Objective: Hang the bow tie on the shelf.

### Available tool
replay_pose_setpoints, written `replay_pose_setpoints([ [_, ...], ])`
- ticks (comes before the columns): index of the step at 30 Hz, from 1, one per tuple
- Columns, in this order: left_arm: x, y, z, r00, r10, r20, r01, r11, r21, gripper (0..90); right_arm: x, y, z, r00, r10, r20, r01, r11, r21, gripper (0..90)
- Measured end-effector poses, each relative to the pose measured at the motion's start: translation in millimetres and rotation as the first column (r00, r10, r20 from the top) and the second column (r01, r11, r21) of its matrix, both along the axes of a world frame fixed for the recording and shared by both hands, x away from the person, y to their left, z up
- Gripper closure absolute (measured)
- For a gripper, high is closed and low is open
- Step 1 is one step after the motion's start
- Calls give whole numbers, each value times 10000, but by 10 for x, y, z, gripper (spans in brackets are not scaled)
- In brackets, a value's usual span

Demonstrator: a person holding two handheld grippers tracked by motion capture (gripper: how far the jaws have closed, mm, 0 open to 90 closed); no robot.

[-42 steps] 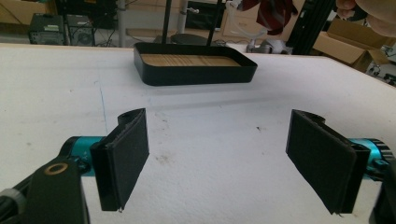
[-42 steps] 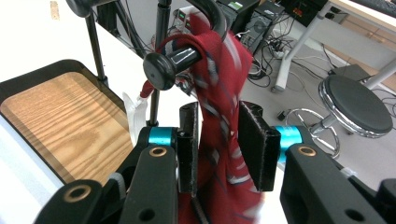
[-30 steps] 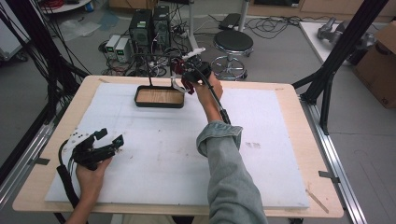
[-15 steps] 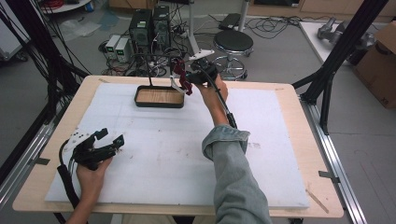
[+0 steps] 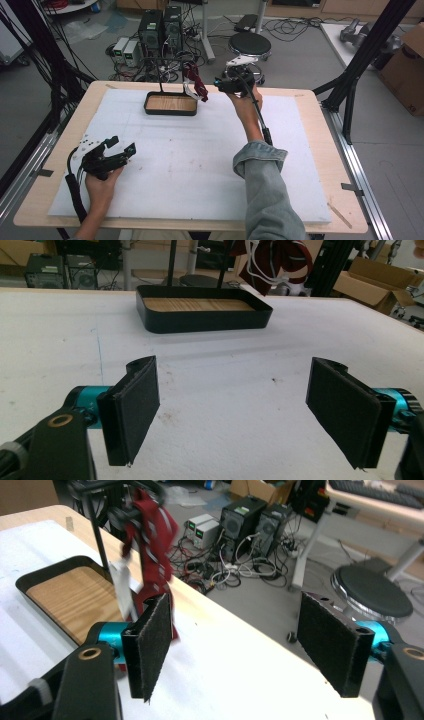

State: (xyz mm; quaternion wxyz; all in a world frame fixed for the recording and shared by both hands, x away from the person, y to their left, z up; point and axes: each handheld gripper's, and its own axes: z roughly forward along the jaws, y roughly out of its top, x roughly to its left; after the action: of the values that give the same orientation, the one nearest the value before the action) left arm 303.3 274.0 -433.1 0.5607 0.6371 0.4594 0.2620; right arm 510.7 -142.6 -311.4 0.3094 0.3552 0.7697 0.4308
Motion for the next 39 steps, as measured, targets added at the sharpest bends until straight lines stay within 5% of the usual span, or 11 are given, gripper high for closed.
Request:
replay_pose_setpoints([
  [4,14,-28,1,10000,-59,-2,59,10000,-16,216,-58,-194,42,9996,-223,-143,225,9996,157,265],
  [8,18,-32,0,10000,-83,-15,83,9999,57,215,-177,-410,81,9983,-460,364,449,9985,320,246],
  [13,17,-32,0,10000,-46,-25,47,10000,28,215,-262,-690,137,9969,-787,-96,792,9936,802,196],
  [17,15,-30,0,10000,-47,-36,48,10000,77,215,-351,-933,212,9916,-1164,-562,1238,9804,1534,149],
  [22,20,-34,-3,10000,-57,-21,58,9999,93,215,-499,-1091,235,9889,-1475,-204,1485,9663,2102,148],
  [26,20,-34,-3,10000,-40,-42,40,9999,123,215,-650,-1254,275,9903,-1242,-617,1359,9578,2534,120],
  [28,19,-35,-2,10000,-32,-53,33,9999,134,215,-749,-1302,276,9917,-1249,-300,1283,9507,2824,120],
  [31,18,-39,-3,10000,-15,-78,16,9999,130,215,-842,-1341,284,9918,-1267,-132,1256,9551,2684,120],
  [33,17,-40,-3,9999,-45,-92,46,9998,174,215,-907,-1376,305,9930,-1054,-539,1162,9554,2715,120],
  [36,17,-47,-4,10000,-26,-91,27,9998,182,215,-1124,-1439,249,9960,-882,-137,878,9408,3273,120],
  [39,15,-51,-4,9999,-56,-111,59,9997,222,215,-1312,-1459,196,9964,-845,81,771,9404,3313,120],
])
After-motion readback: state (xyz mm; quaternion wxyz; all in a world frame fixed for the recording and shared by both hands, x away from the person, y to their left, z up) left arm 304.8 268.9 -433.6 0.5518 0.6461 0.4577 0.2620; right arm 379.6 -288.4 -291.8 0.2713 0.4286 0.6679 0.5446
